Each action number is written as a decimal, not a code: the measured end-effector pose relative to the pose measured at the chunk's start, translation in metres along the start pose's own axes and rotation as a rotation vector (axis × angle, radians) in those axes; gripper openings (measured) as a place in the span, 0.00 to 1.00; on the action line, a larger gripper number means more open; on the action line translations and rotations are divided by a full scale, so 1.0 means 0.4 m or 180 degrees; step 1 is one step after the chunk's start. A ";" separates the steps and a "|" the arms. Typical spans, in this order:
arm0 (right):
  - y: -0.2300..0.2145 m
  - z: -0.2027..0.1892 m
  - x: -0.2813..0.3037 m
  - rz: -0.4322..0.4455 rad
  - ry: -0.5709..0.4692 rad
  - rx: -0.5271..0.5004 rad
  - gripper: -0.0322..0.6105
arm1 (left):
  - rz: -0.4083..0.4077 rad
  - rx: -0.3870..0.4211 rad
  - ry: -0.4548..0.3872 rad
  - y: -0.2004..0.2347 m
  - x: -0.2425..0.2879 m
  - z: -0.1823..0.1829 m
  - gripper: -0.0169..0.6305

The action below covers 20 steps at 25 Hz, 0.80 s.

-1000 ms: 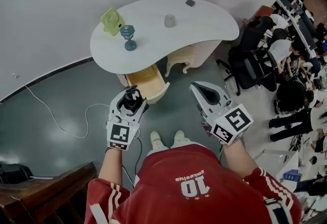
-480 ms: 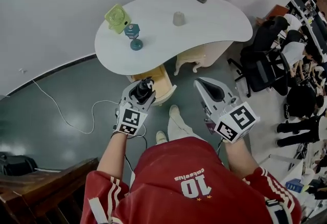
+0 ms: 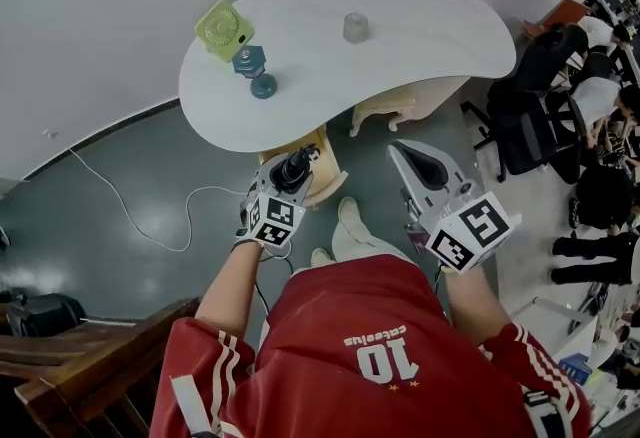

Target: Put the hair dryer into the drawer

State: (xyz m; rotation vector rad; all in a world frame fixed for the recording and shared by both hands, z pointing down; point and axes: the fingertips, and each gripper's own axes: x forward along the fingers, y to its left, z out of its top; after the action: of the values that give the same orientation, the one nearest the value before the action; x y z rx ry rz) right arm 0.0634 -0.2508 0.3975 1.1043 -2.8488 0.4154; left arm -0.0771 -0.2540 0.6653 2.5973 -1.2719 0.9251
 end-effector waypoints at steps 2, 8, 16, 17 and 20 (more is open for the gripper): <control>-0.022 -0.005 0.011 0.0011 0.0029 0.0010 0.06 | -0.0068 0.0024 0.0130 -0.009 0.050 -0.029 0.42; -0.055 -0.052 0.041 0.0076 0.0190 0.0036 0.06 | -0.0222 0.0097 0.0529 -0.041 0.175 -0.132 0.42; -0.076 -0.103 0.075 0.0169 0.0450 -0.0064 0.06 | -0.0258 -0.0087 0.1043 -0.028 0.291 -0.273 0.42; -0.082 -0.109 0.077 0.0171 0.0484 -0.0081 0.06 | -0.0228 -0.0130 0.1121 -0.023 0.302 -0.291 0.42; -0.098 -0.120 0.087 0.0182 0.0573 -0.0098 0.06 | -0.0184 -0.0241 0.1380 -0.018 0.330 -0.350 0.42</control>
State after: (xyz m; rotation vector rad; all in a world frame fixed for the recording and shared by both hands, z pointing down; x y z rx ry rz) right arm 0.0617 -0.2885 0.4579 0.9310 -2.7245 0.4485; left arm -0.0770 -0.2913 0.8540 2.1957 -1.0832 1.3074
